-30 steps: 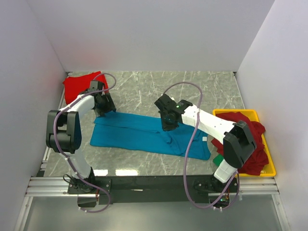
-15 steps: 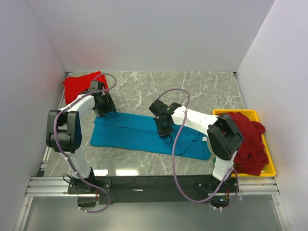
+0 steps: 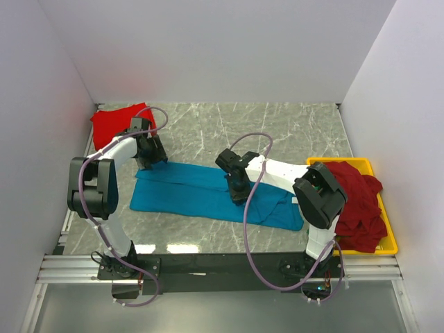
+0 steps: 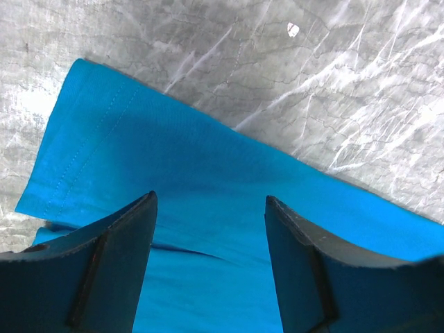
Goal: Fold and stack the t-shirts
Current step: Fold the tshirt
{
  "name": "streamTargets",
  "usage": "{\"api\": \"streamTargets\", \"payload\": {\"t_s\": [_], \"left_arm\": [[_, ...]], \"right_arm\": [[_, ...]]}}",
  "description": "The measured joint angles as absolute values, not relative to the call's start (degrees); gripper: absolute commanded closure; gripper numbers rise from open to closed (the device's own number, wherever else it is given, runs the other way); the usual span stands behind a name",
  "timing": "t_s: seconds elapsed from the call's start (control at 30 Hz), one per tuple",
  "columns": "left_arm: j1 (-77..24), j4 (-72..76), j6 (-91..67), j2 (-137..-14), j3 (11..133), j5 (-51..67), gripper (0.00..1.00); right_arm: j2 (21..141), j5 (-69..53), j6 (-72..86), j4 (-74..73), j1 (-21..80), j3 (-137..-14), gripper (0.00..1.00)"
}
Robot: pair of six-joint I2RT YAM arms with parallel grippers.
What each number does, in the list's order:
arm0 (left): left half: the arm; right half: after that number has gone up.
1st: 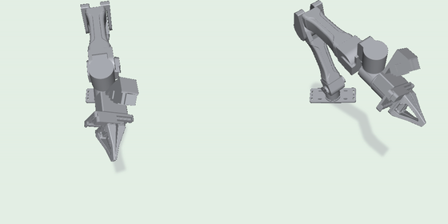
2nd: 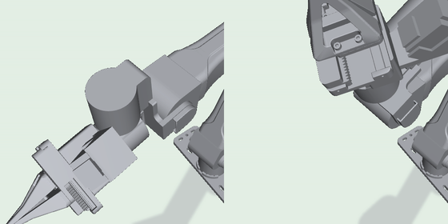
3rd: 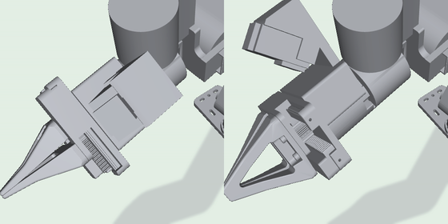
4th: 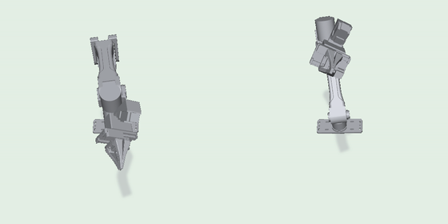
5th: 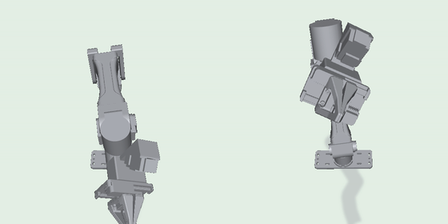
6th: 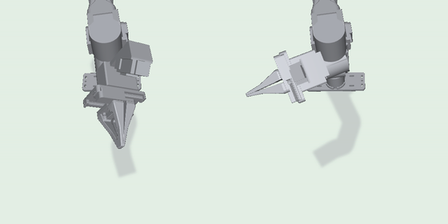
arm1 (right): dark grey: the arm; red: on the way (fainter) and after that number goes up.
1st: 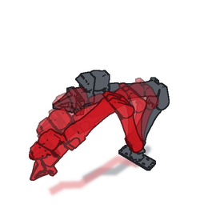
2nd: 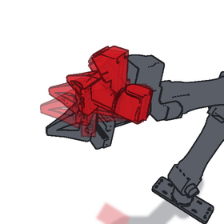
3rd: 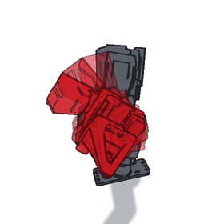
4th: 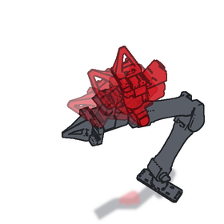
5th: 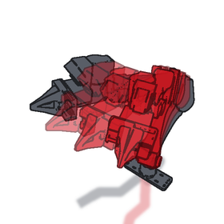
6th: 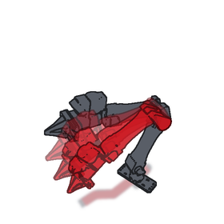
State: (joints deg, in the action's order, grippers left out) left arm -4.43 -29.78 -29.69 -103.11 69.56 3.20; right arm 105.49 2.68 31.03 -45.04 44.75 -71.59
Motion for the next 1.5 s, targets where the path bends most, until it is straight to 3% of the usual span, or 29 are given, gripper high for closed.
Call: {"api": "streamTargets", "payload": {"t_s": [0.37,0.8,1.5], "left_arm": [[-4.4,-29.8,-29.7,-103.1,69.6,3.2,0.31],[-4.4,-29.8,-29.7,-103.1,69.6,3.2,0.31],[-4.4,-29.8,-29.7,-103.1,69.6,3.2,0.31]], "right_arm": [[105.6,4.7,32.4,-45.1,44.6,-70.5,0.72],[106.2,5.1,33.3,-45.0,43.9,-70.0,0.92],[103.3,-0.6,30.4,-49.3,43.5,-74.0,0.99]]}}
